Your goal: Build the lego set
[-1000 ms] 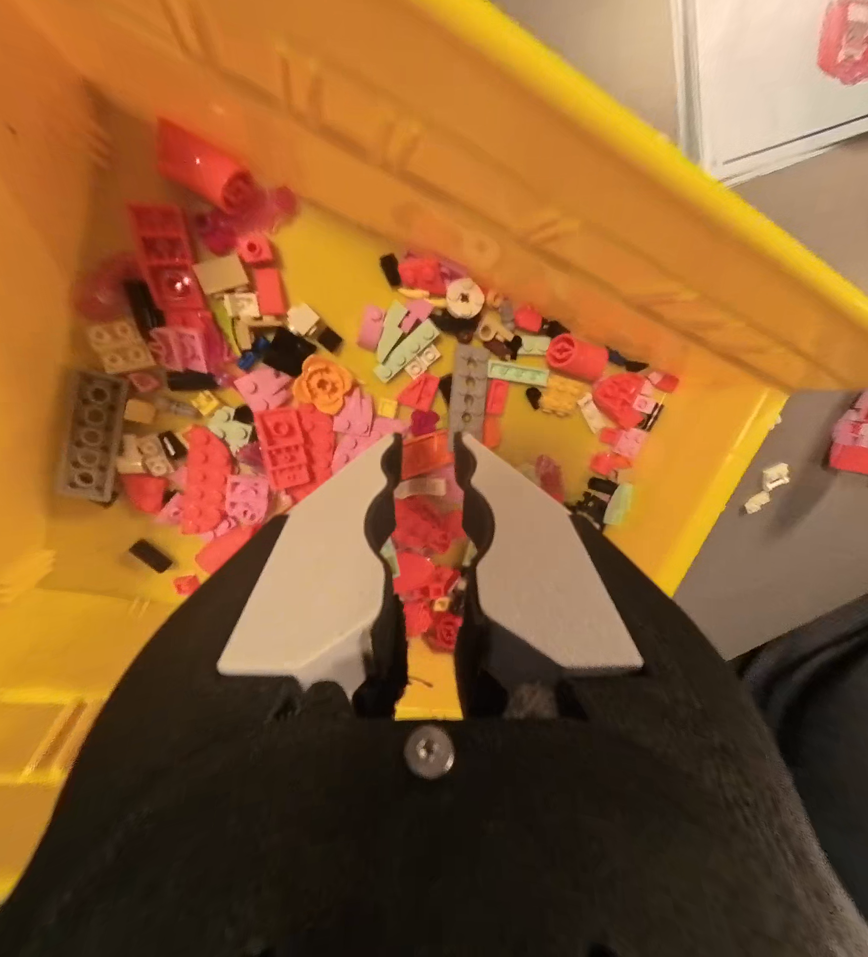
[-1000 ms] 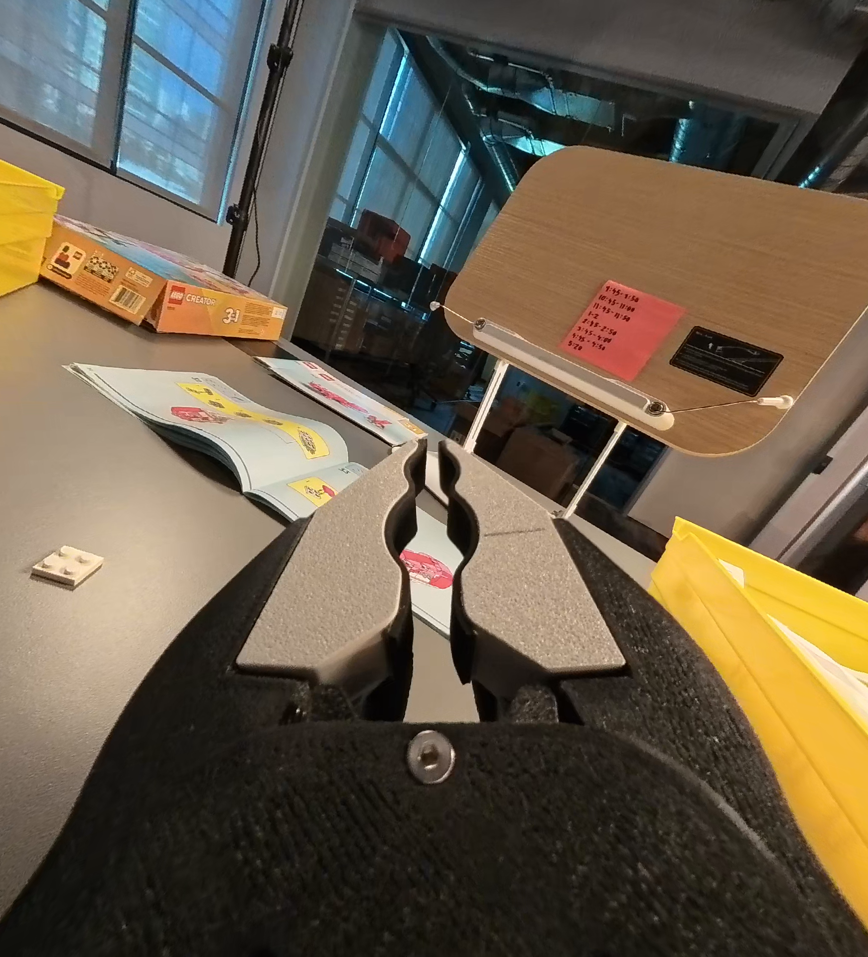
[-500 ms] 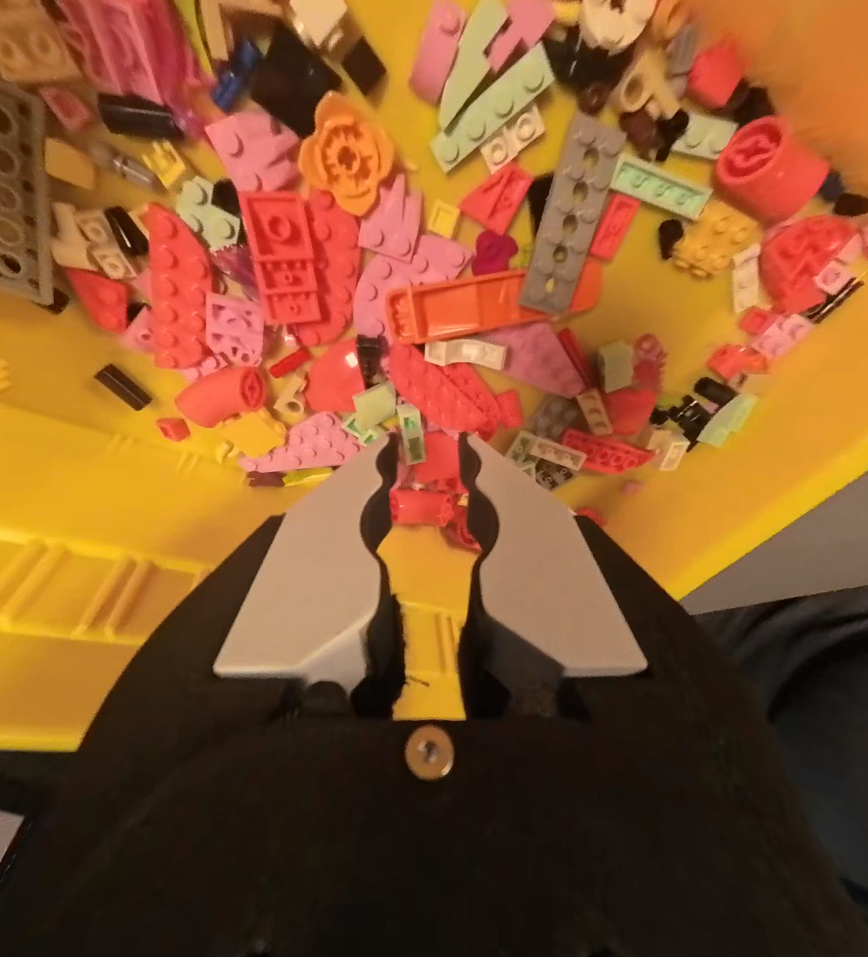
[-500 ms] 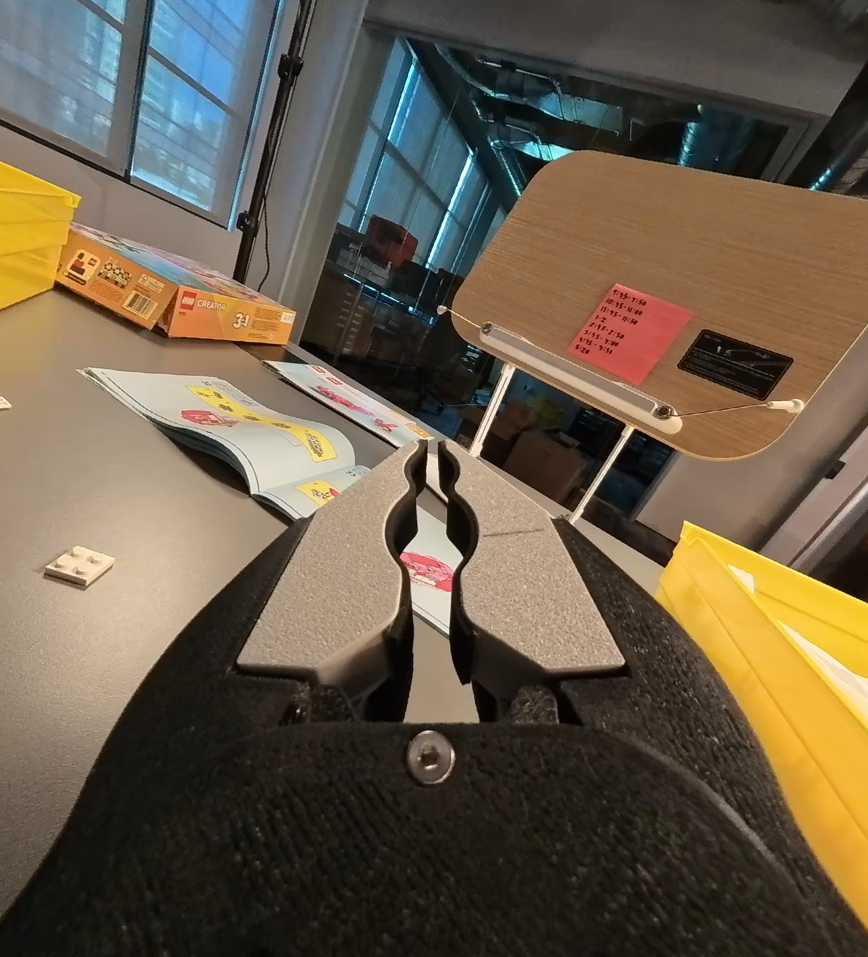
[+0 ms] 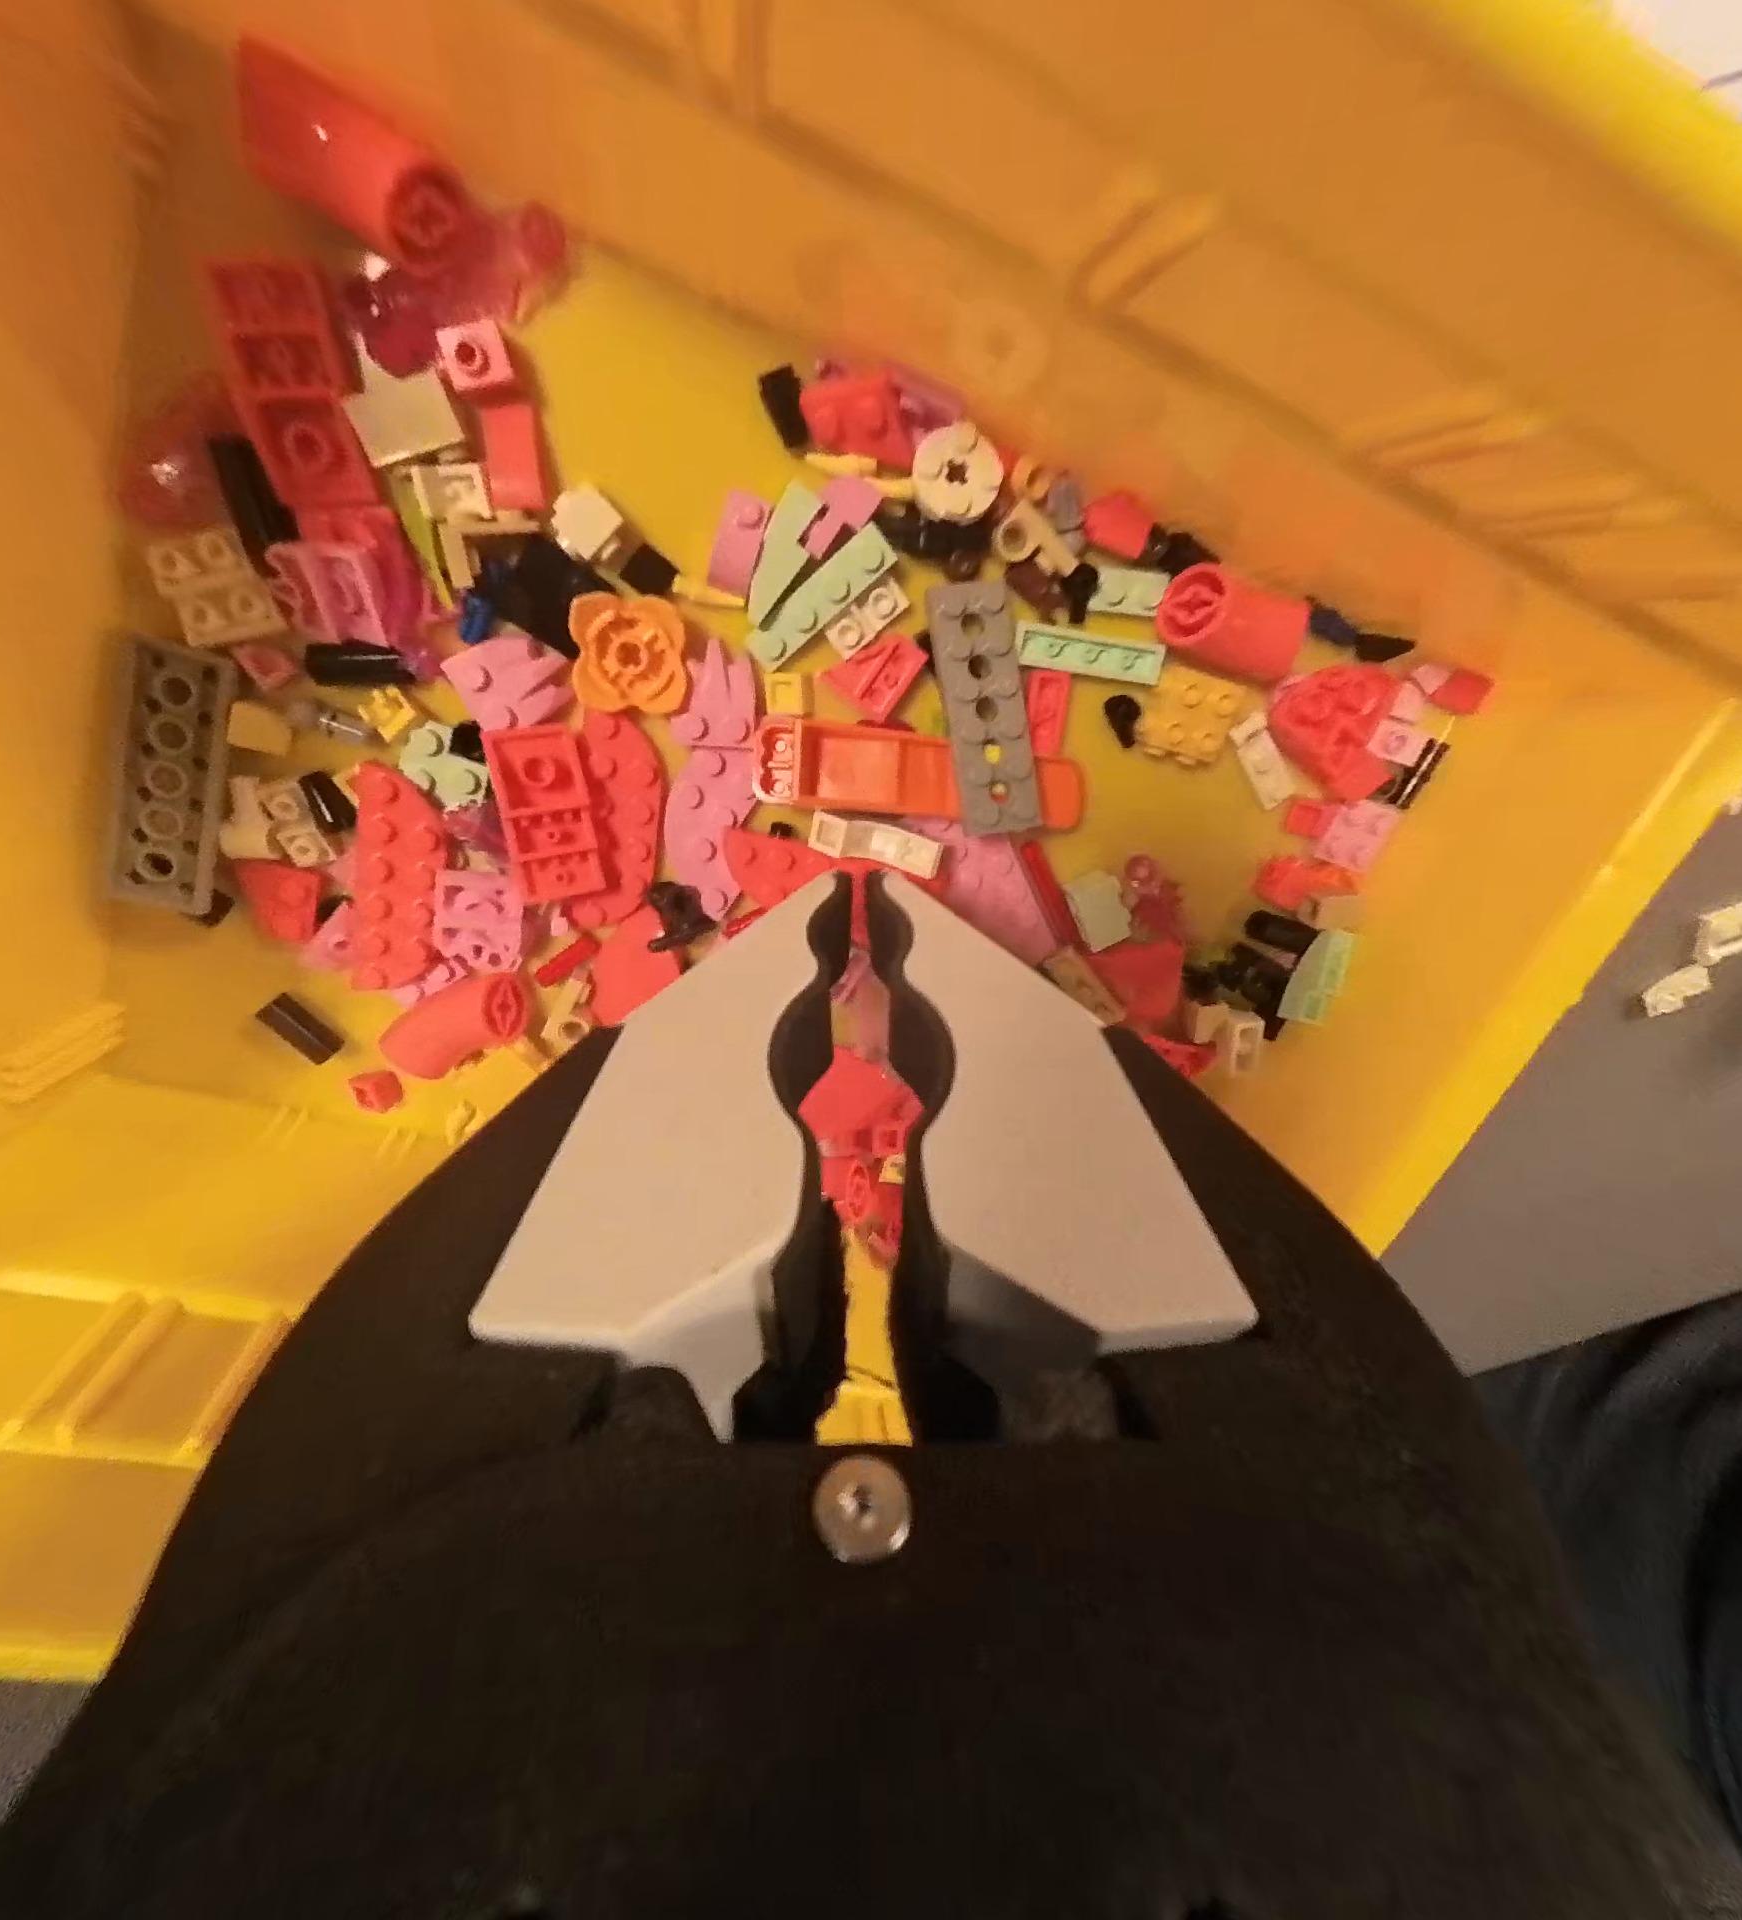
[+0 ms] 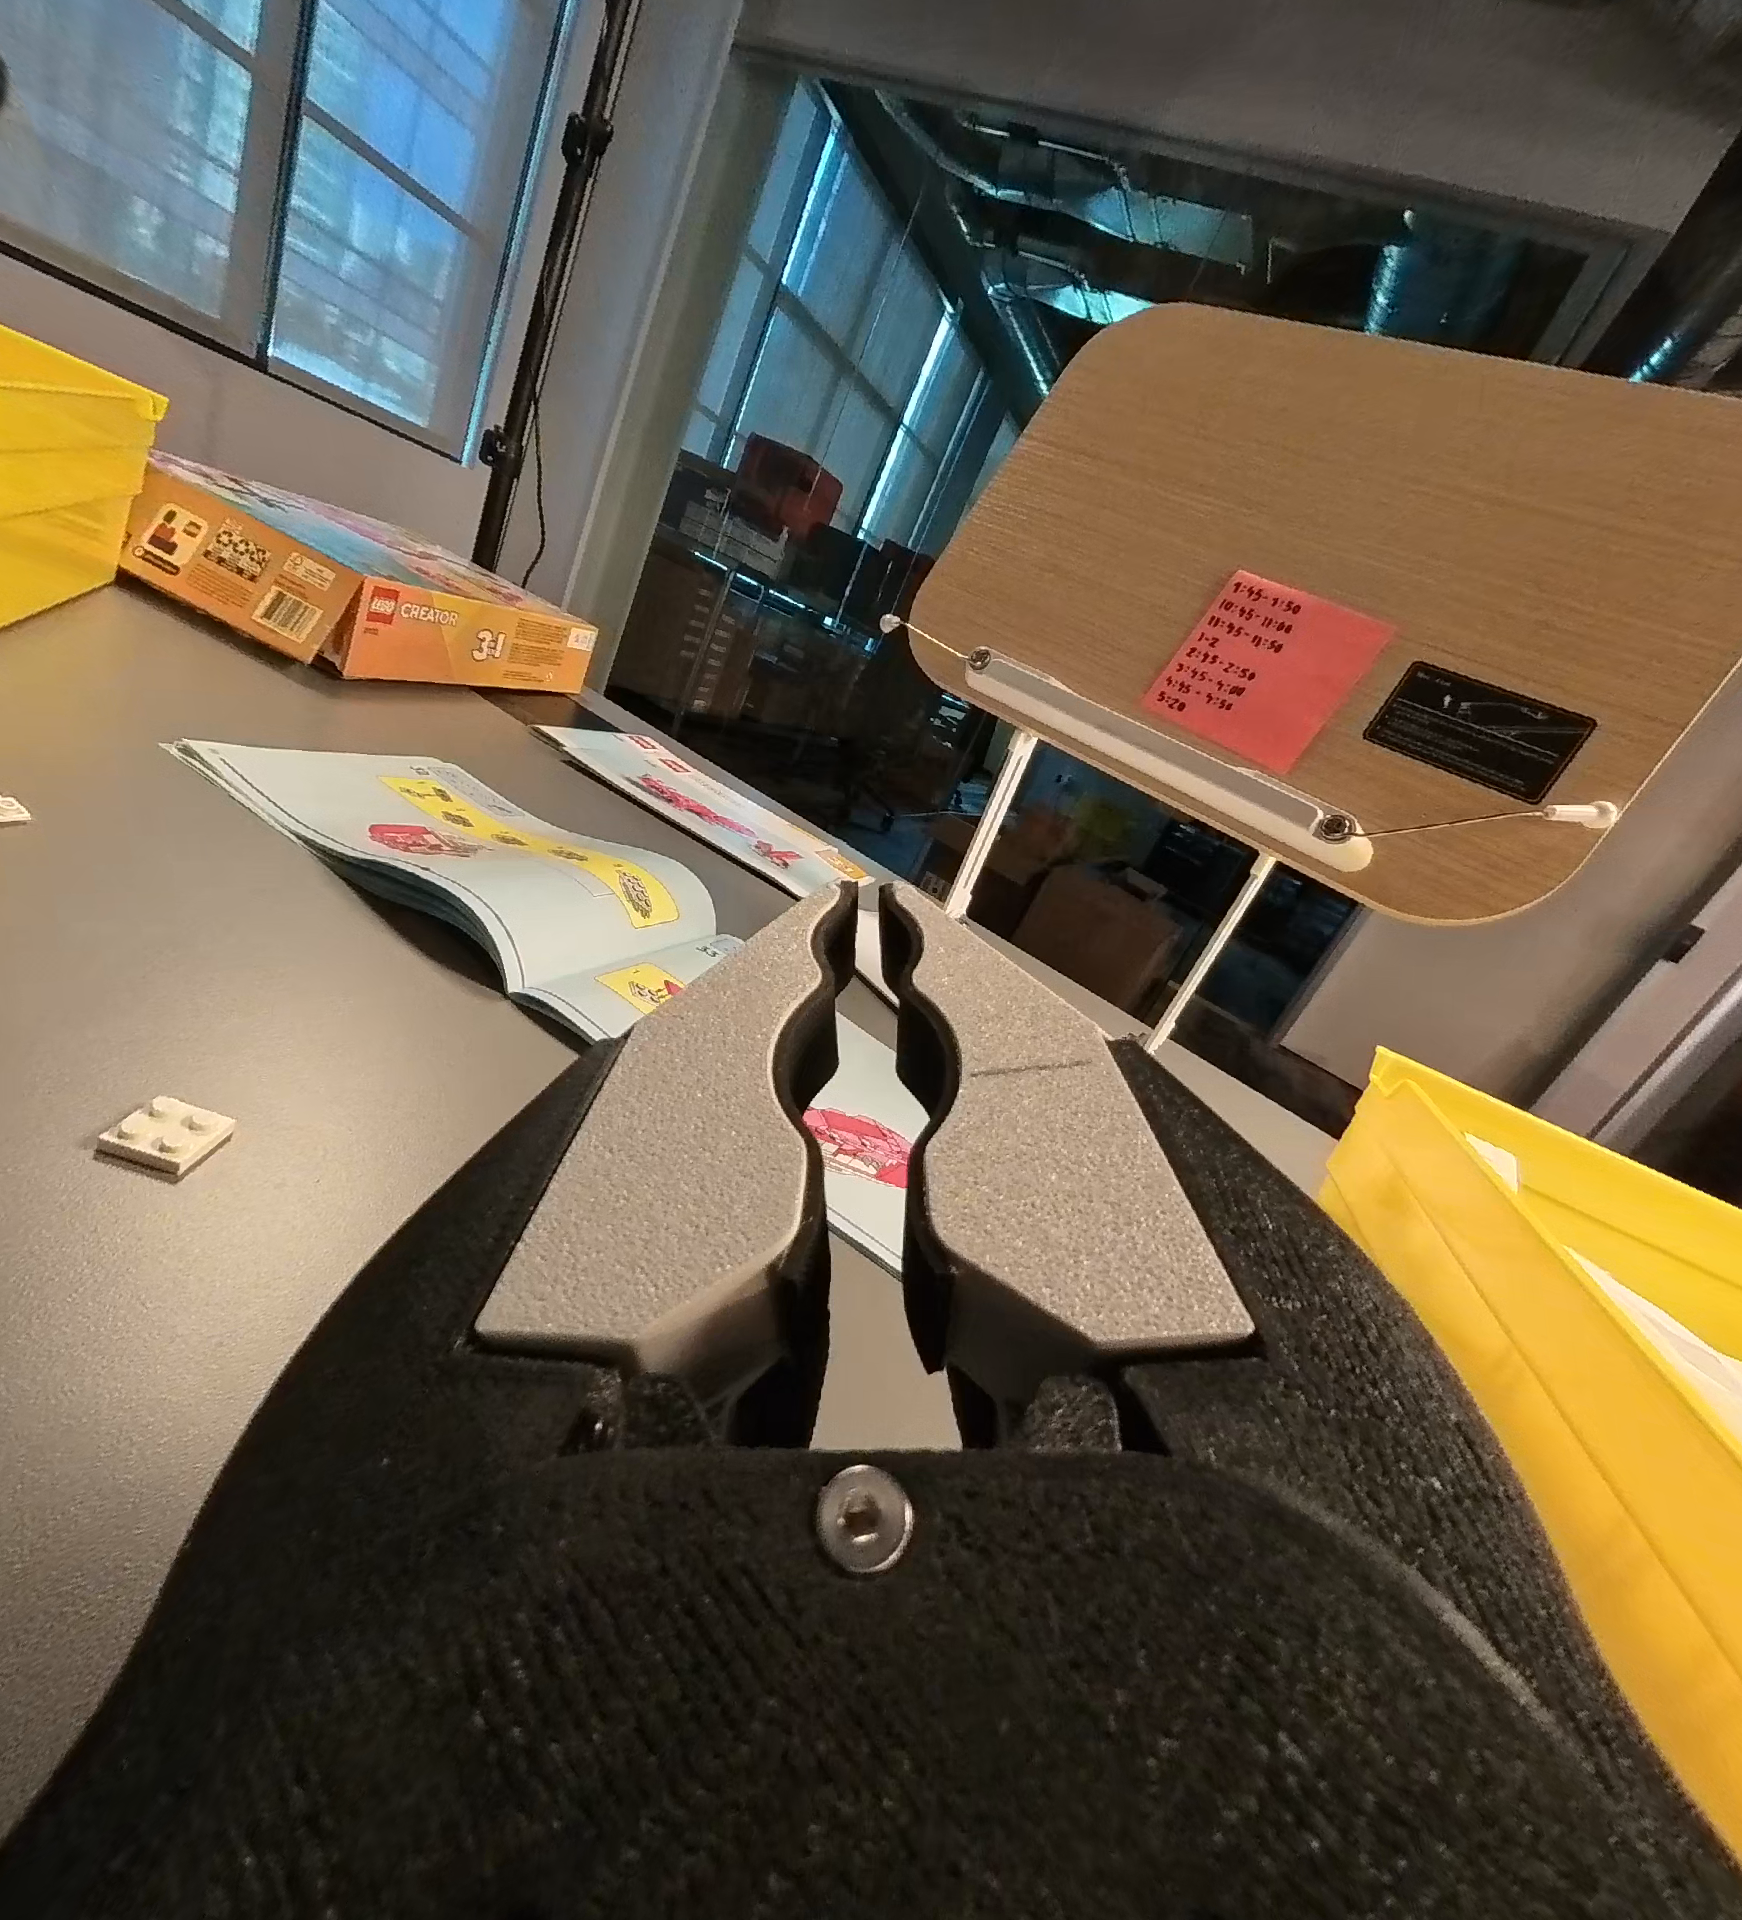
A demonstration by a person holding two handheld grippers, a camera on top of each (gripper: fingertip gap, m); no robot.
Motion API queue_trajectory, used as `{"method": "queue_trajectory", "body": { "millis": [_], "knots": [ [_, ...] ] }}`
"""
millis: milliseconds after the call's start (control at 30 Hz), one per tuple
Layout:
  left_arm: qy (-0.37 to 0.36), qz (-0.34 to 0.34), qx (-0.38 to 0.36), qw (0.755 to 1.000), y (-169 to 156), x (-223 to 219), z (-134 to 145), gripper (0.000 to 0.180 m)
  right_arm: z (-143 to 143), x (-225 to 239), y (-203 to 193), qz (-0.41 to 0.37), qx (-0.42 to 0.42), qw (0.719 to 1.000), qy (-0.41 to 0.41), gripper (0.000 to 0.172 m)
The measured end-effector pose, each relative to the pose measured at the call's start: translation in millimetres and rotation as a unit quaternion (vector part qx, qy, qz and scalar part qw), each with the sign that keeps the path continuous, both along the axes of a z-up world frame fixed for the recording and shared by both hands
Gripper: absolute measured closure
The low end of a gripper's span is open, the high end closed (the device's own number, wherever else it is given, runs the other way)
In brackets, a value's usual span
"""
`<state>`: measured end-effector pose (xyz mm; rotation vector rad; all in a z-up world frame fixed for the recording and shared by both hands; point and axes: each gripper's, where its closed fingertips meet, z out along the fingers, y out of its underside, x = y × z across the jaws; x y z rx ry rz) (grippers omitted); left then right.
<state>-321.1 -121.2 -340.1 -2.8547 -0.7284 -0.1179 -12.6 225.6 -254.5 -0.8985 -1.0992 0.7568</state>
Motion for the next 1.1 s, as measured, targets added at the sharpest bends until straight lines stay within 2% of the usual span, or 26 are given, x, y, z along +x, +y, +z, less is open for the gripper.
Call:
{"method": "queue_trajectory", "body": {
  "millis": [100, 300, 767, 967, 1100],
  "knots": [
    [0.000, 0.004, 0.012, 1.000, -2, 1, 6, 0.178, 0, 0, 0, 0.001, 0.000, 1.000, 0.000, 0.170],
    [-0.053, 0.015, 0.005, 0.998, -14, 19, -1, 0.179, 0, 0, -1, 0.003, 0.001, 1.000, -0.001, 0.170],
    [-0.054, 0.019, 0.007, 0.998, -15, 17, 1, 0.179, -1, -1, -2, 0.004, 0.002, 1.000, -0.003, 0.170],
    [-0.044, 0.015, 0.012, 0.999, -14, 15, 1, 0.180, -1, -1, -2, 0.006, 0.003, 1.000, -0.003, 0.170],
    [0.006, 0.023, 0.039, 0.999, -8, -6, 13, 0.180, -1, -1, -2, 0.006, 0.003, 1.000, -0.003, 0.170]
  ]
}}
